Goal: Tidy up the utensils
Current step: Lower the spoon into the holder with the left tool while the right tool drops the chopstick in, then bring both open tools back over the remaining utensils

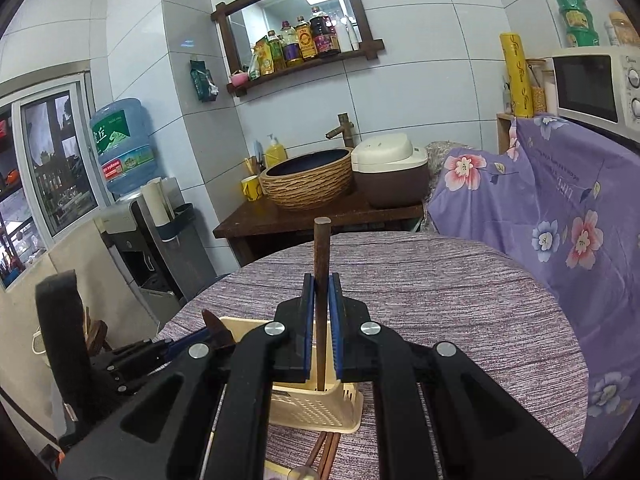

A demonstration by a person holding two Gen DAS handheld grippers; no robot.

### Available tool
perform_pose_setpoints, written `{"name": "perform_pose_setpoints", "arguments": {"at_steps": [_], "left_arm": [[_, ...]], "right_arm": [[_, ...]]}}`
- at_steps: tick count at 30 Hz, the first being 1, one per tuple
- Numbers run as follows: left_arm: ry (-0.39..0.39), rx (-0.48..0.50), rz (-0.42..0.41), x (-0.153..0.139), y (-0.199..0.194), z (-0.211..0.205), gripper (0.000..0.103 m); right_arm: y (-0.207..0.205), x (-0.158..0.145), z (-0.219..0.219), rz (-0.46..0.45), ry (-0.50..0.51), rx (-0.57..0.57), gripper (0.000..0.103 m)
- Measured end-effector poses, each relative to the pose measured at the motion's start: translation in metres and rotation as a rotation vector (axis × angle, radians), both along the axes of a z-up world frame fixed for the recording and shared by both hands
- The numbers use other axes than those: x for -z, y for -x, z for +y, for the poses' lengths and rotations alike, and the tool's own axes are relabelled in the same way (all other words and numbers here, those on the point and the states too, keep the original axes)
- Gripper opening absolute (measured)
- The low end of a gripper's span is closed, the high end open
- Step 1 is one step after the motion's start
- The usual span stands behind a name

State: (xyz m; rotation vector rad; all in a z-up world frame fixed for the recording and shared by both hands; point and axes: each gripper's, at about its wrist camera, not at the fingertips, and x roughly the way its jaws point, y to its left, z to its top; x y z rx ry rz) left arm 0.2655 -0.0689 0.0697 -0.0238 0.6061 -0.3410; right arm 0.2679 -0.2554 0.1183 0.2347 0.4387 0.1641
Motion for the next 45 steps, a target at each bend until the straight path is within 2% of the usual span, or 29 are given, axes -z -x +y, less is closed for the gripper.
{"name": "perform_pose_setpoints", "arguments": {"at_steps": [8, 15, 18, 19, 21, 22, 23, 27, 32, 39, 41, 45], "left_arm": [[-0.003, 0.000, 0.015, 0.005, 0.000, -0.002, 0.016], [-0.011, -0.003, -0.010, 0.002, 0.004, -0.002, 0.016], [0.005, -0.006, -0.028, -0.004, 0.010, 0.003, 0.017], [0.014, -0.007, -0.035, -0.007, 0.014, 0.006, 0.021], [0.030, -0.009, -0.049, -0.010, 0.022, 0.013, 0.037], [0.036, -0.016, -0.061, -0.011, 0.029, 0.017, 0.052], [0.038, -0.028, -0.071, -0.011, 0.034, 0.021, 0.062], [0.013, -0.062, -0.056, 0.002, 0.057, 0.039, 0.069], [-0.036, -0.106, 0.037, 0.043, 0.079, 0.056, 0.070], [-0.108, -0.078, 0.149, 0.098, 0.101, 0.053, 0.064], [-0.098, -0.071, 0.182, 0.108, 0.103, 0.053, 0.059], [-0.073, -0.080, 0.209, 0.117, 0.104, 0.056, 0.056]], "right_arm": [[-0.001, 0.004, -0.001, -0.002, -0.002, 0.008, 0.008], [-0.001, 0.008, -0.003, 0.004, -0.008, 0.023, 0.008], [0.004, 0.009, -0.004, -0.002, 0.000, 0.021, 0.009], [0.007, 0.009, -0.003, -0.005, 0.006, 0.021, 0.010], [0.012, 0.011, -0.001, -0.006, 0.018, 0.025, 0.025], [0.016, 0.013, 0.000, -0.005, 0.023, 0.028, 0.052], [0.022, 0.016, 0.000, -0.013, 0.029, 0.036, 0.067], [0.042, 0.037, 0.007, 0.011, 0.105, 0.062, 0.067], [0.057, 0.088, 0.013, 0.156, 0.127, 0.068, 0.067], [0.081, 0.152, 0.031, 0.318, 0.169, 0.049, 0.067], [0.087, 0.164, 0.037, 0.343, 0.171, 0.027, 0.067], [0.092, 0.175, 0.051, 0.346, 0.171, -0.013, 0.067]]}}
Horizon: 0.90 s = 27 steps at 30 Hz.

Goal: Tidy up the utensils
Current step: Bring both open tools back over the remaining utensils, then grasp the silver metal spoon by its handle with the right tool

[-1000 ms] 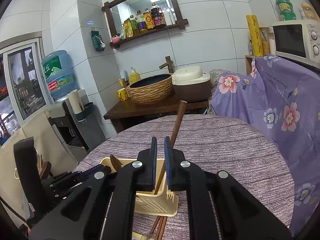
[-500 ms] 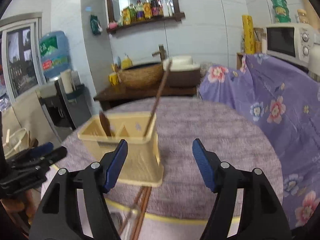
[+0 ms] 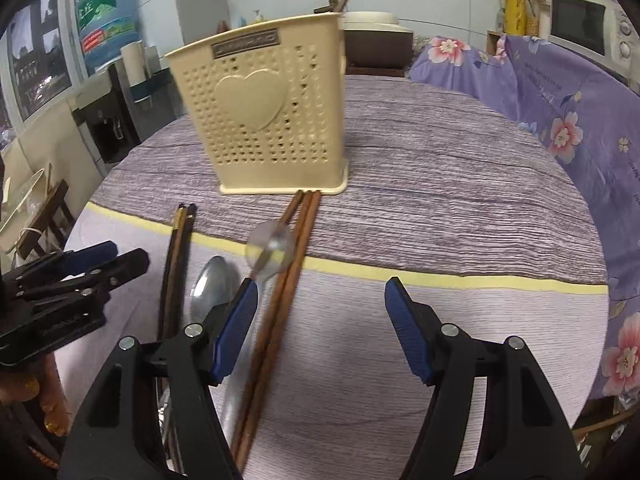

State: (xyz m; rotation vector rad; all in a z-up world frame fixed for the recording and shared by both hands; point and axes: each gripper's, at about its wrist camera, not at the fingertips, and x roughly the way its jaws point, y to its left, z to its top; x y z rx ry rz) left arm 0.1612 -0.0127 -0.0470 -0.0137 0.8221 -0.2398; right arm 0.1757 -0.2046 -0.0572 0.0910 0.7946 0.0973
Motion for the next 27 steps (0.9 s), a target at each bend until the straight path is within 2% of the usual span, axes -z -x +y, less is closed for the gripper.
{"name": "perform_pose_setpoints", "arguments": {"at_steps": [5, 13, 18, 23, 27], "left_arm": [[-0.020, -0.022, -0.019, -0.001, 0.004, 0.004, 0.056], [0.000, -0.086, -0.017, -0.003, 0.006, 0.027, 0.056], [0.001, -0.091, -0.021, -0.003, 0.006, 0.033, 0.056], [0.017, -0.082, -0.007, 0.000, 0.004, 0.030, 0.056], [0.019, -0.057, 0.005, 0.003, 0.002, 0.022, 0.056]], "right_arm": [[-0.013, 0.000, 0.015, 0.023, -0.032, -0.043, 0.067], [-0.048, 0.008, 0.041, 0.071, 0.024, -0.011, 0.066], [-0.056, 0.015, 0.048, 0.088, 0.067, 0.011, 0.058], [-0.060, 0.019, 0.039, 0.103, 0.021, 0.026, 0.038], [-0.057, 0.017, 0.030, 0.084, -0.026, 0.026, 0.037]]}}
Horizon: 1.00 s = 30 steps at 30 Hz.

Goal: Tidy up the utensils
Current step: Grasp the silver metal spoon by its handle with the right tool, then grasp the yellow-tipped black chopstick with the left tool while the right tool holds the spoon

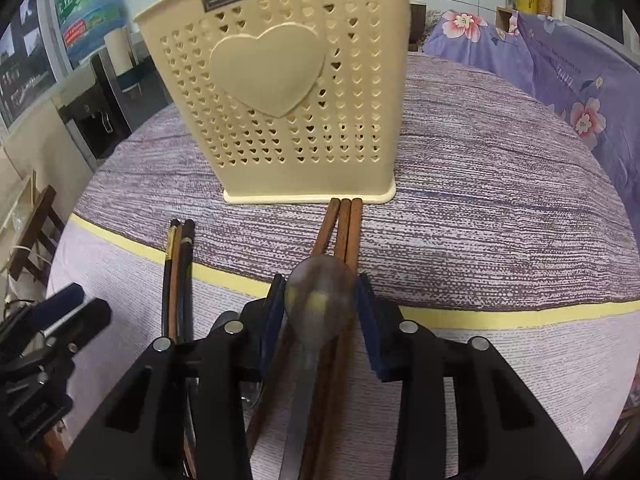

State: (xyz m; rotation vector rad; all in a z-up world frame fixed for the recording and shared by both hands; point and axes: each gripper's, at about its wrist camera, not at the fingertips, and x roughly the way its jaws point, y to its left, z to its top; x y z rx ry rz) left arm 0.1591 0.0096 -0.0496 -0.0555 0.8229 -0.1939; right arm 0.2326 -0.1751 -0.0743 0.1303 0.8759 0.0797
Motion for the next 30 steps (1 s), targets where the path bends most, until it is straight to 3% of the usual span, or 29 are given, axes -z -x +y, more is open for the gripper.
{"name": "perform_pose_setpoints", "arguments": {"at_steps": [9, 14, 18, 25, 30], "left_arm": [[0.043, 0.041, 0.050, 0.005, -0.009, -0.021, 0.056], [-0.054, 0.023, 0.056, 0.015, -0.018, -0.043, 0.055], [-0.095, 0.000, 0.037, 0.015, -0.011, -0.033, 0.054], [-0.023, -0.068, 0.059, 0.007, -0.005, 0.001, 0.053], [-0.038, -0.088, 0.070, 0.006, -0.015, -0.002, 0.053]], "right_arm": [[0.027, -0.026, -0.012, -0.118, 0.006, 0.016, 0.037], [0.042, -0.039, -0.015, -0.169, 0.016, 0.013, 0.037], [0.051, -0.045, -0.018, -0.190, 0.006, 0.003, 0.037], [0.056, -0.049, -0.023, -0.207, -0.040, 0.000, 0.037], [0.059, -0.054, -0.021, -0.216, -0.037, -0.008, 0.037]]}}
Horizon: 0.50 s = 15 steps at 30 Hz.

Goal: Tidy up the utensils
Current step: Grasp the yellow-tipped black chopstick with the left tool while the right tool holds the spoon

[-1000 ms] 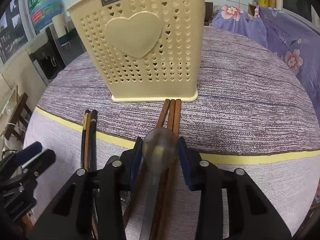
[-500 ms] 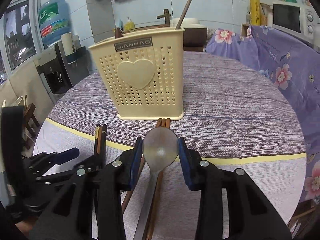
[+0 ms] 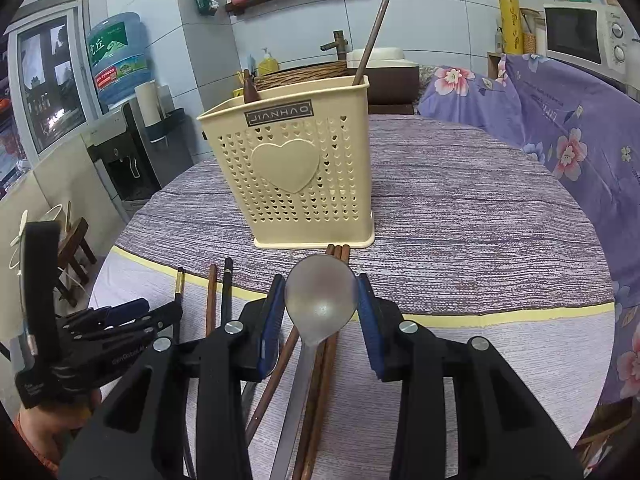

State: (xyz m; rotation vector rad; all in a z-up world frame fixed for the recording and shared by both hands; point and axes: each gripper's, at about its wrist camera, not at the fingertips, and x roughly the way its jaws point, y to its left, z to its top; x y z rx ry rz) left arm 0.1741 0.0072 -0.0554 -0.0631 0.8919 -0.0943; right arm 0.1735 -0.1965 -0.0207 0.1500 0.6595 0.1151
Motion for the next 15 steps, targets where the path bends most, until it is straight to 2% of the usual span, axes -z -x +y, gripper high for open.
{"name": "perform_pose_setpoints", "arguments": {"at_steps": [4, 10, 15], "left_arm": [[0.008, -0.022, 0.052, 0.005, -0.014, -0.002, 0.041], [-0.021, -0.051, 0.082, 0.005, -0.037, -0.001, 0.014], [-0.076, -0.001, 0.093, 0.004, -0.049, -0.013, 0.012]], "right_arm": [[0.005, -0.002, -0.002, -0.009, 0.006, 0.006, 0.037], [0.008, -0.004, -0.001, -0.019, 0.013, 0.005, 0.037], [0.008, -0.006, 0.000, -0.019, 0.010, 0.003, 0.037]]}}
